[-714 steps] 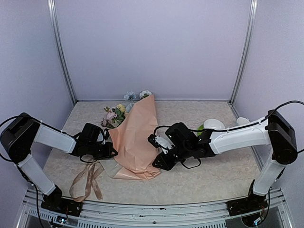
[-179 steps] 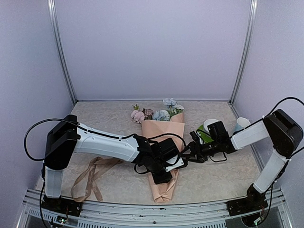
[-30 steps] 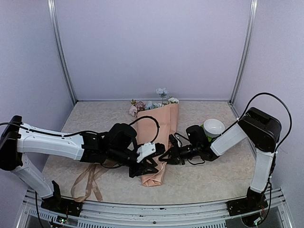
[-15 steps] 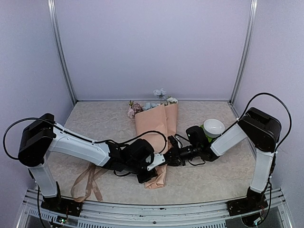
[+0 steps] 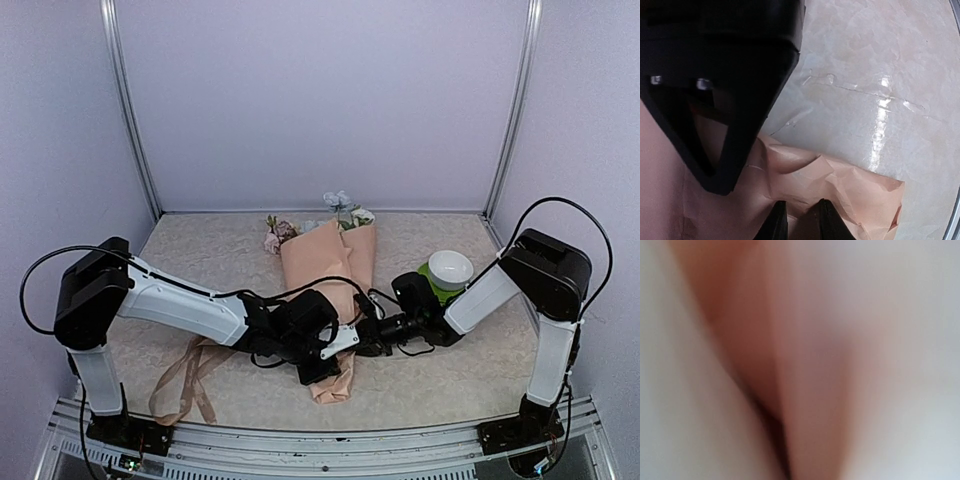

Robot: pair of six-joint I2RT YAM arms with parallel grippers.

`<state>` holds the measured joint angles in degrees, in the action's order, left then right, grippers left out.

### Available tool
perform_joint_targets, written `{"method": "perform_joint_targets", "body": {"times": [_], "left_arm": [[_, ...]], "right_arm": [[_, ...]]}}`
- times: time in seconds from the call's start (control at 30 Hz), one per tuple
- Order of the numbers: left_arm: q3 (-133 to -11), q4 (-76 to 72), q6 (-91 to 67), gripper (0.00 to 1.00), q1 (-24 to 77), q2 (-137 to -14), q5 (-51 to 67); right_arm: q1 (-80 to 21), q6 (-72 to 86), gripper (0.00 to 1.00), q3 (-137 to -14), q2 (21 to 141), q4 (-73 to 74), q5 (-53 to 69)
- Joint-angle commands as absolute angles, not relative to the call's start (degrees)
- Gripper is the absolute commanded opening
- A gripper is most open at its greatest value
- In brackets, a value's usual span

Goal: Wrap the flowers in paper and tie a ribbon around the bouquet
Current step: Press the fold line on the folded bouquet, then pick up the folded bouquet from the center of the board.

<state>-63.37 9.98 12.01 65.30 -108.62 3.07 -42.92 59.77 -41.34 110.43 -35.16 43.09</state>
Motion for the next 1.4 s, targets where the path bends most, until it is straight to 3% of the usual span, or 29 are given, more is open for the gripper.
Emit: {"method": "perform_joint_targets", "body": {"times": [0.0,0.27,0.53,0.9,1.27,1.37], "left_arm": [[-62.61,10.2,12.17,0.23,65.15,-108.1,3.23],[-60.47,9.06,-2.3,0.58,61.62,-94.67,-4.54],[-54.13,35.4,-30.0,0.59,51.78,-85.26,-12.82],[-32.89,47.39,-59.78,0.48,49.74,-61.52,-10.53],[-27.94,39.55,-58.12,0.49,48.5,-63.86,-9.15],[-28.87,36.09,-55.31,0.41,48.34,-66.84,-8.36]], "right_arm": [[-44.07,59.38,0.0,-39.88,107.96,-36.89,43.86],[-43.24,57.42,0.0,-41.21,107.9,-35.85,44.04],[-42.48,52.34,0.0,-43.61,106.42,-30.73,44.78],[-42.23,49.76,0.0,-43.68,106.43,-31.29,47.64],[-42.19,48.11,0.0,-43.81,106.53,-30.18,48.47],[-42.19,48.5,0.0,-43.6,106.39,-30.43,48.37]]}}
